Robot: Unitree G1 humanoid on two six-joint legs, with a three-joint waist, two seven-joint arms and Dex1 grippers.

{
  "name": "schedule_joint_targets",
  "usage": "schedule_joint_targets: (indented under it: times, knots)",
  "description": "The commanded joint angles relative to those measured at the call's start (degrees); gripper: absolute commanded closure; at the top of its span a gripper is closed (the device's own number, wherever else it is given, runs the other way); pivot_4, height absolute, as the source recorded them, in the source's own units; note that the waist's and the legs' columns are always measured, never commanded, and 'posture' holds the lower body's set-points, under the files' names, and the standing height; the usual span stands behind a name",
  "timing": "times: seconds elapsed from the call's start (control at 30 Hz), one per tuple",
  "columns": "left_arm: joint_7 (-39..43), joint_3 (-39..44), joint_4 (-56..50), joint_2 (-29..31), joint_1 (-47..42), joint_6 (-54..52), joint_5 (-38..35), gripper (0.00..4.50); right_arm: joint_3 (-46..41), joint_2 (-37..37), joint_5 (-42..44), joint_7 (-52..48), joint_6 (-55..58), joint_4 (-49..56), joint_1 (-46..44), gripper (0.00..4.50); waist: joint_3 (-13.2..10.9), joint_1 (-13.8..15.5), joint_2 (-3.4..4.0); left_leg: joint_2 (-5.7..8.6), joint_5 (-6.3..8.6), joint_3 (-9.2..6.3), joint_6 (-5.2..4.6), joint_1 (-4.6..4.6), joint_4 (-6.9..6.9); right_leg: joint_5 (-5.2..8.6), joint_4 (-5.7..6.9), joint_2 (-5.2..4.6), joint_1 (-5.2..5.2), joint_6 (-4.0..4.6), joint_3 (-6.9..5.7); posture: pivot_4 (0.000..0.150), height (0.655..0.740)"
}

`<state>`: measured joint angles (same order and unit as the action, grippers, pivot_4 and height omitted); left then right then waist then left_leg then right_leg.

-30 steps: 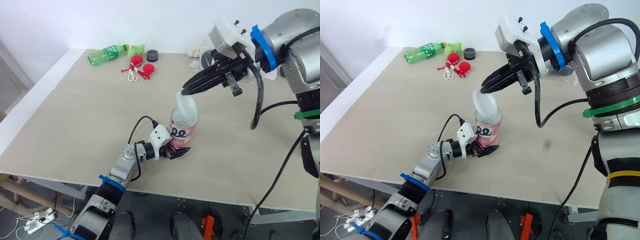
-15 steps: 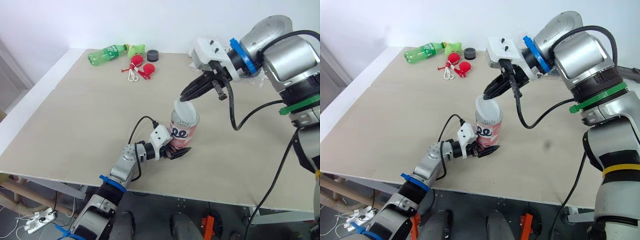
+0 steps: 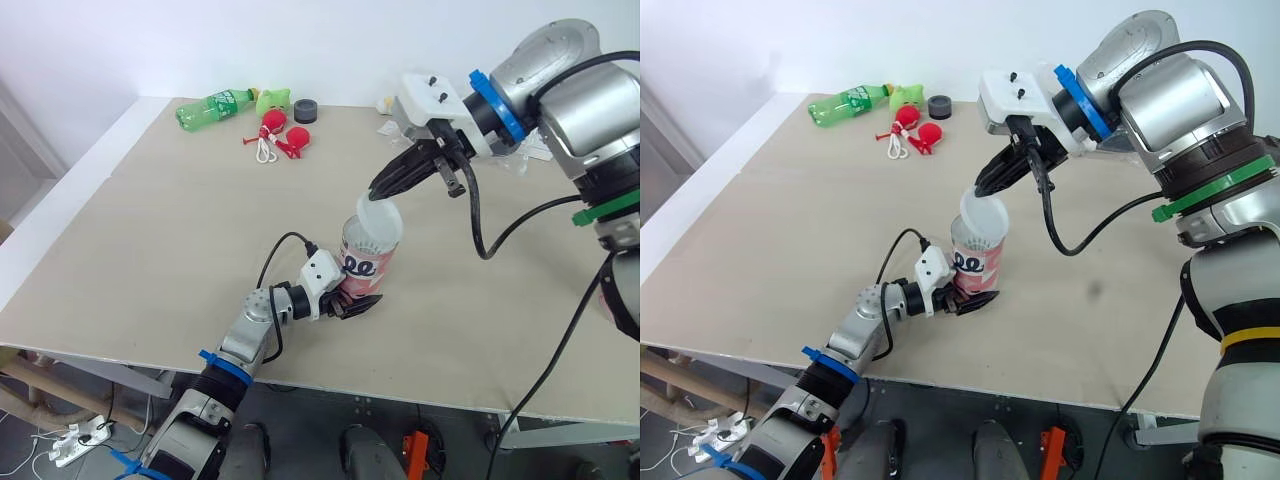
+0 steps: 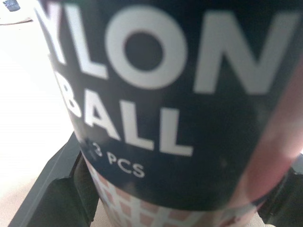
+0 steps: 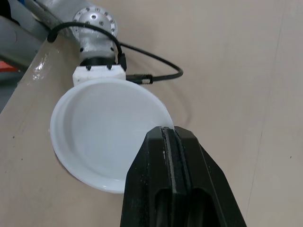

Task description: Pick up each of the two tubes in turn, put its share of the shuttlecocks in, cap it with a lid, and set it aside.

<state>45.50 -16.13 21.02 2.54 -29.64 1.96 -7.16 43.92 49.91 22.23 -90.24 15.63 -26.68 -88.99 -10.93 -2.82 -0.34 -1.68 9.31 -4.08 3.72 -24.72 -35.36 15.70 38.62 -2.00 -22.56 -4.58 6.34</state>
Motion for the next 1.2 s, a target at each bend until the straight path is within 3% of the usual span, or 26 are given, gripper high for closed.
schedule_joint_targets:
  times: [0.03, 1.2]
  knots:
    - [0.1, -0.56, 0.4, -0.52, -0.2, 0.31, 0.52, 0.85, 0.21, 0.9, 0.86, -2.26, -0.97, 1.92, -0.8, 4.41, 0.0, 0.0, 0.0, 0.0, 0.0, 0.0, 0.0, 0.01, 0.0, 0.01, 0.0, 0.0, 0.0, -0.01, 0.0, 0.15, 0.74]
    - [0.13, -0.6, -0.17, -0.63, 0.11, -0.1, 0.49, 0.85, -1.09, -0.71, -6.52, -2.26, -6.04, 3.25, 3.52, 4.41, 0.0, 0.01, 0.0, 0.0, 0.0, -0.01, 0.0, 0.01, 0.0, 0.0, 0.0, 0.0, 0.02, 0.01, 0.0, 0.15, 0.74]
